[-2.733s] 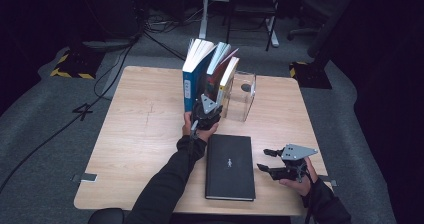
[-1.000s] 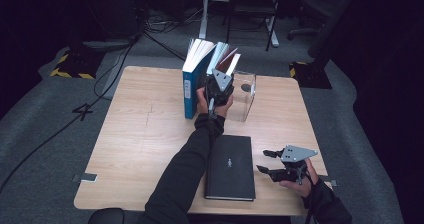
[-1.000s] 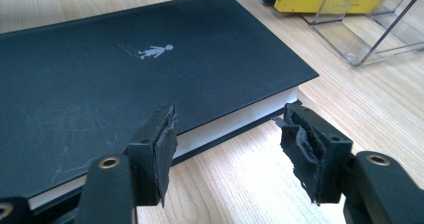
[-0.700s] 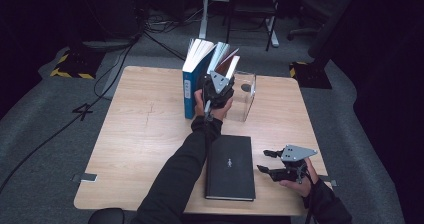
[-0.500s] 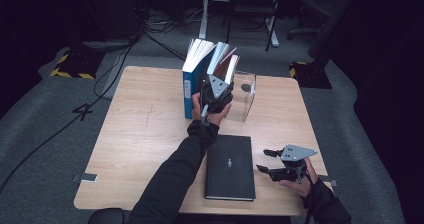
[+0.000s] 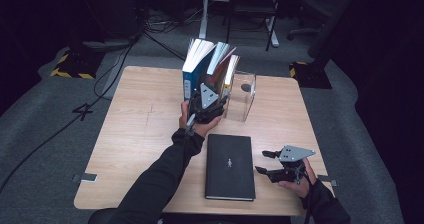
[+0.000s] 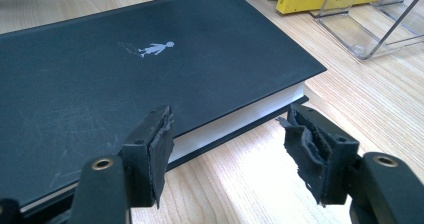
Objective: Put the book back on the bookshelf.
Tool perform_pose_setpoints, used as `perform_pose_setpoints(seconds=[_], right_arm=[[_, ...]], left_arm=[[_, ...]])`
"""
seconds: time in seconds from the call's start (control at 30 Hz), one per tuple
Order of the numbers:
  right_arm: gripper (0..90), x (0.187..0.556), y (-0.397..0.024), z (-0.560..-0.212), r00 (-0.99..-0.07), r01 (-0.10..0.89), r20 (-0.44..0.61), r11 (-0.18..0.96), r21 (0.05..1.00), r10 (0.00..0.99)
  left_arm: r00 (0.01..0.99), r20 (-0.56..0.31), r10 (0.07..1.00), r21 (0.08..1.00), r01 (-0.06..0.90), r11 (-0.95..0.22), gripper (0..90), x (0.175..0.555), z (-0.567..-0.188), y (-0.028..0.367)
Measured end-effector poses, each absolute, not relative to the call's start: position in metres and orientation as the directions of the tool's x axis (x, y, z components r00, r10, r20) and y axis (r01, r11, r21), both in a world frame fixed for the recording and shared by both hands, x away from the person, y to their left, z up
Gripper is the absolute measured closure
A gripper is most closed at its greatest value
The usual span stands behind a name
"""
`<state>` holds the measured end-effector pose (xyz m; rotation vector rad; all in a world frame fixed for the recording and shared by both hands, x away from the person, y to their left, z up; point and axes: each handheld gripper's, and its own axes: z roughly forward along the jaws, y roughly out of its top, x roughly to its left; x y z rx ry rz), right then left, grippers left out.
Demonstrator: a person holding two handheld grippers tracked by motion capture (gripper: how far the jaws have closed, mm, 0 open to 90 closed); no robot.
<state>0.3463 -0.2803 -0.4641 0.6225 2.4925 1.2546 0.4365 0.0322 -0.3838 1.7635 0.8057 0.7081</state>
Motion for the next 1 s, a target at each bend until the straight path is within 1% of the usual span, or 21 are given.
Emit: perform_pose_setpoints(seconds=[0.03,0.07,0.13,0.17,0.23,0.3,0.33,0.37,0.4,0.63,0.7,0.8,0.87,0.93,1.0], right_arm=[[36.6,0.346,-0.28,-0.464,-0.866,0.249,-0.057,0.529,0.811,0.496],[36.5,0.346,-0.281,-0.464,-0.867,0.249,-0.057,0.528,0.812,0.496],[36.2,0.346,-0.281,-0.464,-0.866,0.252,-0.054,0.528,0.811,0.497],[36.2,0.346,-0.281,-0.464,-0.866,0.252,-0.054,0.528,0.811,0.497],[35.1,0.345,-0.279,-0.464,-0.871,0.256,-0.047,0.534,0.806,0.489],[33.4,0.345,-0.278,-0.464,-0.873,0.257,-0.044,0.535,0.805,0.486],[32.4,0.344,-0.277,-0.463,-0.876,0.263,-0.036,0.538,0.801,0.482],[32.4,0.344,-0.277,-0.463,-0.876,0.263,-0.036,0.538,0.801,0.482],[31.9,0.343,-0.275,-0.463,-0.876,0.266,-0.033,0.538,0.8,0.482],[29.7,0.337,-0.267,-0.463,-0.889,0.281,-0.007,0.555,0.783,0.459],[28.4,0.334,-0.265,-0.463,-0.894,0.302,0.038,0.537,0.788,0.447],[27.5,0.332,-0.263,-0.463,-0.893,0.309,0.047,0.535,0.786,0.447],[27.0,0.33,-0.262,-0.463,-0.893,0.32,0.061,0.533,0.783,0.446],[25.8,0.328,-0.26,-0.464,-0.893,0.332,0.075,0.539,0.774,0.443],[25.5,0.326,-0.259,-0.466,-0.889,0.341,0.077,0.542,0.768,0.451]], left_arm=[[0.602,0.088,0.794,0.95,0.189,-0.249,50.7,0.437,-0.384,0.032],[0.639,0.122,0.76,0.939,0.173,-0.296,48.8,0.43,-0.388,0.037],[0.676,0.136,0.724,0.925,0.175,-0.337,46.8,0.424,-0.393,0.041],[0.676,0.136,0.724,0.925,0.175,-0.337,45.9,0.424,-0.393,0.041],[0.711,0.151,0.687,0.906,0.178,-0.384,44.5,0.414,-0.401,0.049],[0.721,0.159,0.675,0.896,0.182,-0.405,43.9,0.409,-0.406,0.051],[0.744,0.178,0.645,0.877,0.178,-0.447,42.4,0.4,-0.412,0.056],[0.744,0.178,0.645,0.877,0.178,-0.447,42.3,0.4,-0.412,0.056],[0.745,0.201,0.637,0.862,0.174,-0.476,42.3,0.395,-0.416,0.06],[0.803,0.17,0.572,0.823,0.204,-0.531,38.7,0.368,-0.434,0.084],[0.816,0.164,0.555,0.807,0.212,-0.551,37.1,0.364,-0.439,0.088],[0.831,0.151,0.536,0.788,0.227,-0.573,36.6,0.358,-0.449,0.094],[0.845,0.125,0.52,0.774,0.245,-0.584,36.2,0.352,-0.458,0.098],[0.865,0.139,0.482,0.729,0.24,-0.641,36.5,0.345,-0.467,0.1],[0.867,0.154,0.474,0.716,0.232,-0.658,36.2,0.341,-0.47,0.1]])
